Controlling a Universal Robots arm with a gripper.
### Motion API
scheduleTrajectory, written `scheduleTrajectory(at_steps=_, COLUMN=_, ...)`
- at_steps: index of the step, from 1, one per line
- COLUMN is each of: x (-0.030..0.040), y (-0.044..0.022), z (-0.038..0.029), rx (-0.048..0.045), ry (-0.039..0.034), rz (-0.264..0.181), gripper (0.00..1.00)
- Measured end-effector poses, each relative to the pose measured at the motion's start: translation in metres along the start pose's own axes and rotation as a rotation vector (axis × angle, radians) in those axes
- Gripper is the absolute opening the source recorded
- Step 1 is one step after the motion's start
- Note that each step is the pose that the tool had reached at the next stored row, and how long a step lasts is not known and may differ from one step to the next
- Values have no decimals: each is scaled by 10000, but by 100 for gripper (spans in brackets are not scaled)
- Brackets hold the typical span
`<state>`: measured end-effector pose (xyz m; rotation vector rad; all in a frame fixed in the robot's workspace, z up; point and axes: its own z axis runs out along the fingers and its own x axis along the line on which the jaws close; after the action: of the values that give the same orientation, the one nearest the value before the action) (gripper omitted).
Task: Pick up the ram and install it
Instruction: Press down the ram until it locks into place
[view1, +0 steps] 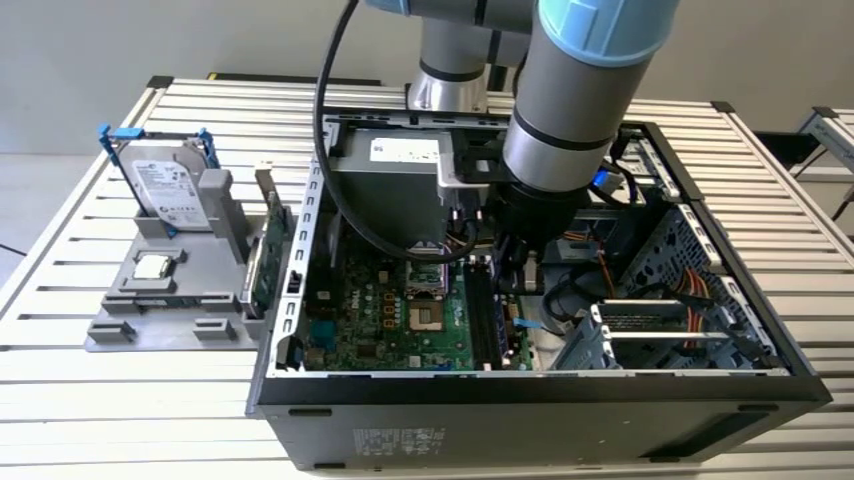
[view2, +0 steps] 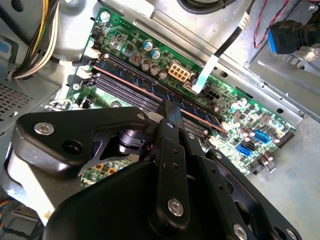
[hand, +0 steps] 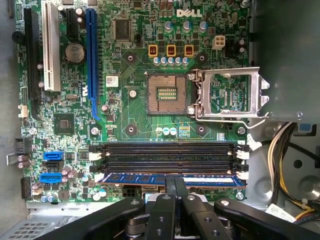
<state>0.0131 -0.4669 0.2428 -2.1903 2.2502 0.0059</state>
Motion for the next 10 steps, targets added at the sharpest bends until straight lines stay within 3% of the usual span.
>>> scheduleTrajectory(at_steps=10, x=0, y=0, z=2, rx=0, ry=1, rz=0, gripper=0)
